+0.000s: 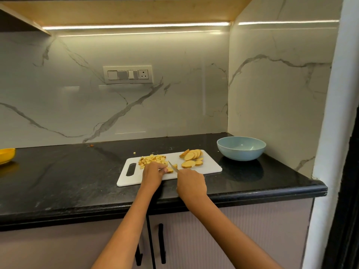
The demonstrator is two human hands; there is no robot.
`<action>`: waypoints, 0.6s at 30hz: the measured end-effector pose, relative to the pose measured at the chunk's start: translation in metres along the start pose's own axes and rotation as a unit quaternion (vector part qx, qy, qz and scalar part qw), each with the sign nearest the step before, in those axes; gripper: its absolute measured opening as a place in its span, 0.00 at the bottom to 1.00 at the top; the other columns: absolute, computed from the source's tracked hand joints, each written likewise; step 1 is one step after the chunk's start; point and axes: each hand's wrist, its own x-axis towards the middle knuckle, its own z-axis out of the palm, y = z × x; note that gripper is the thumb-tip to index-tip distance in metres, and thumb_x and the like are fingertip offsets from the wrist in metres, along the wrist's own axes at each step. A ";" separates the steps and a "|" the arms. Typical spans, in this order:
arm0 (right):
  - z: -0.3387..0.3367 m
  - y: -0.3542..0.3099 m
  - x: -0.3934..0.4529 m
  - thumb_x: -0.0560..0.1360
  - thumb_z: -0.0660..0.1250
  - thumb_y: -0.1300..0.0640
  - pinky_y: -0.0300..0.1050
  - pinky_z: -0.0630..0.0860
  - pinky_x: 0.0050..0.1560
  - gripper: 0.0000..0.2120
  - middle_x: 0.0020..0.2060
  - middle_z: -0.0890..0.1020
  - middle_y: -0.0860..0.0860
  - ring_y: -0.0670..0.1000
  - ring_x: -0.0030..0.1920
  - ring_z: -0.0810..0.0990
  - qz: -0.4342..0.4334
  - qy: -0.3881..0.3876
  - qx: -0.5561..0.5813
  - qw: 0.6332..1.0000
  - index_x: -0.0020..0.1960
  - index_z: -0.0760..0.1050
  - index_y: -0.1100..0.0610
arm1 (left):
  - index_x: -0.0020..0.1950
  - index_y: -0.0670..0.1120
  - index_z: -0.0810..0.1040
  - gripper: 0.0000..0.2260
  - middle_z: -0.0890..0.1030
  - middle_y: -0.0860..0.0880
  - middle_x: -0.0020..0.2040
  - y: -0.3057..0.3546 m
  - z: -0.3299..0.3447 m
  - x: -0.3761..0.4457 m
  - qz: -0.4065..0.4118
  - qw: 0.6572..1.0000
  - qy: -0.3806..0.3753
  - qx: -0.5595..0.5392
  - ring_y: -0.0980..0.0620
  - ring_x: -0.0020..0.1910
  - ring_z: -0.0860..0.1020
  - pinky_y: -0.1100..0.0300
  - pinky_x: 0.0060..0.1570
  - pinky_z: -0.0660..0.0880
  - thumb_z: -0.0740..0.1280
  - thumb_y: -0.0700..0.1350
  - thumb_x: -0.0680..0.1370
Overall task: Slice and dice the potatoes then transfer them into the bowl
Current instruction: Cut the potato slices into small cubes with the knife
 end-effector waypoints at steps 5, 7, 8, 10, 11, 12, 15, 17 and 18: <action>0.001 0.001 -0.005 0.79 0.59 0.60 0.45 0.72 0.51 0.12 0.56 0.77 0.56 0.54 0.55 0.78 0.006 0.005 0.036 0.999 0.62 0.71 0.61 | 0.55 0.38 0.81 0.09 0.81 0.41 0.55 -0.003 -0.001 0.000 -0.025 0.997 0.064 -0.017 0.46 0.57 0.77 0.62 0.55 0.68 0.65 0.34 0.76; 0.002 -0.001 -0.005 0.79 0.59 0.60 0.45 0.72 0.52 0.13 0.57 0.77 0.56 0.54 0.56 0.77 0.002 0.003 0.039 0.999 0.63 0.70 0.61 | 0.53 0.38 0.82 0.08 0.82 0.41 0.53 -0.004 -0.001 0.000 -0.026 0.997 0.065 -0.027 0.46 0.54 0.78 0.62 0.53 0.69 0.67 0.35 0.74; 0.003 -0.002 -0.004 0.79 0.60 0.60 0.45 0.72 0.53 0.13 0.57 0.77 0.56 0.54 0.56 0.77 0.001 0.003 0.038 0.999 0.63 0.70 0.61 | 0.52 0.38 0.82 0.08 0.83 0.41 0.51 -0.004 -0.001 0.000 -0.026 0.998 0.058 -0.028 0.47 0.52 0.79 0.63 0.50 0.69 0.69 0.36 0.74; 0.003 -0.003 -0.002 0.80 0.59 0.60 0.45 0.72 0.54 0.14 0.58 0.76 0.56 0.54 0.57 0.77 -0.003 0.002 0.035 0.999 0.64 0.70 0.61 | 0.50 0.39 0.83 0.07 0.83 0.43 0.49 -0.004 0.000 0.000 -0.020 0.998 0.042 -0.029 0.50 0.49 0.79 0.64 0.47 0.69 0.71 0.38 0.72; 0.004 -0.003 -0.002 0.80 0.59 0.60 0.45 0.72 0.54 0.14 0.58 0.76 0.56 0.54 0.57 0.77 -0.005 0.002 0.033 0.999 0.64 0.70 0.60 | 0.49 0.40 0.83 0.07 0.84 0.44 0.49 -0.004 0.000 -0.001 -0.015 0.999 0.035 -0.029 0.51 0.48 0.79 0.64 0.46 0.69 0.71 0.38 0.72; 0.004 -0.002 -0.002 0.80 0.59 0.60 0.45 0.72 0.53 0.14 0.58 0.76 0.56 0.54 0.56 0.77 -0.006 0.003 0.032 0.999 0.64 0.70 0.60 | 0.48 0.41 0.84 0.06 0.84 0.44 0.49 -0.003 0.000 -0.001 -0.011 0.999 0.030 -0.027 0.52 0.48 0.78 0.64 0.46 0.69 0.71 0.39 0.72; 0.002 0.001 -0.001 0.80 0.58 0.60 0.44 0.71 0.52 0.13 0.58 0.77 0.56 0.54 0.56 0.77 -0.015 0.003 0.027 1.000 0.64 0.70 0.60 | 0.48 0.42 0.84 0.06 0.84 0.46 0.49 -0.004 0.000 0.000 -0.009 1.000 0.022 -0.014 0.53 0.48 0.78 0.64 0.46 0.69 0.70 0.40 0.73; -0.002 0.003 0.003 0.79 0.59 0.60 0.44 0.71 0.51 0.13 0.57 0.76 0.56 0.54 0.56 0.77 -0.016 -0.007 0.029 0.999 0.63 0.70 0.60 | 0.48 0.42 0.84 0.06 0.84 0.46 0.48 -0.003 -0.001 0.001 -0.003 1.000 0.014 0.000 0.53 0.47 0.78 0.64 0.44 0.68 0.70 0.40 0.74; -0.003 0.004 0.007 0.79 0.59 0.59 0.44 0.70 0.51 0.13 0.57 0.77 0.56 0.54 0.55 0.77 -0.013 -0.012 0.034 0.999 0.62 0.70 0.59 | 0.48 0.42 0.84 0.06 0.84 0.46 0.48 -0.004 -0.001 0.001 0.001 1.000 0.010 0.007 0.54 0.46 0.77 0.64 0.43 0.68 0.70 0.40 0.74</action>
